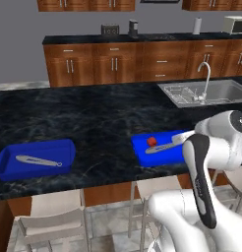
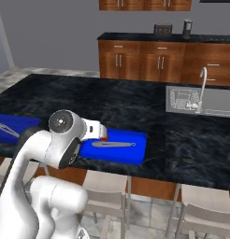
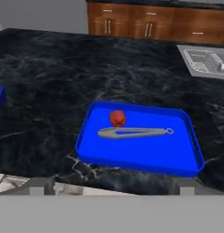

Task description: Gather the bell pepper and corn from the fridge and place them on a tray on the dining counter. Then gather the chicken drumsticks from the fridge and place them on the other tray.

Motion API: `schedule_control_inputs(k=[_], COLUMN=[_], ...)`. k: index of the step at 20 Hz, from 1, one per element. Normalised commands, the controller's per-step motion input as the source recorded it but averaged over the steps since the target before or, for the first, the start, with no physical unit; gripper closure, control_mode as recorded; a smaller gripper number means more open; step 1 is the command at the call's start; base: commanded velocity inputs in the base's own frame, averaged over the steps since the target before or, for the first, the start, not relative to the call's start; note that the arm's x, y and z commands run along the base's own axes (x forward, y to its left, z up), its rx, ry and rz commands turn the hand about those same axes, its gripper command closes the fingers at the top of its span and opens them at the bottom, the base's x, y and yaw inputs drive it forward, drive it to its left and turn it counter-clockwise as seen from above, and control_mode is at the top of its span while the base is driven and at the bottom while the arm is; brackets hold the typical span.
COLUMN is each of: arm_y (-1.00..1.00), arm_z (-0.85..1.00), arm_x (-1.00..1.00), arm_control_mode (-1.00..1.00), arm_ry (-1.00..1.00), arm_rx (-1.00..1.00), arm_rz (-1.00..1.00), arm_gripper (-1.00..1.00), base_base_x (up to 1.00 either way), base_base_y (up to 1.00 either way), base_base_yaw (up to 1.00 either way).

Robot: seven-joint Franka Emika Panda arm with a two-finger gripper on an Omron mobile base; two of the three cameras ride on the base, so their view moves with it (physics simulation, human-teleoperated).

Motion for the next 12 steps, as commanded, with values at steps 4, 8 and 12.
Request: schedule_control_inputs(k=[4,8,12], arm_y=[0.0,0.0,0.0], arm_z=[0.0,0.0,0.0], arm_x=[0.0,0.0,0.0], arm_control_mode=[1.0,1.0,1.0], arm_ry=[0.0,0.0,0.0], arm_rx=[0.0,0.0,0.0], arm_rz=[0.0,0.0,0.0], arm_gripper=[-1.0,-1.0,-1.0], base_base_x=[-1.0,-1.0,-0.8], base_base_y=[0.0,0.03,0.53], base_base_yaw=[0.01,0.18,0.54])
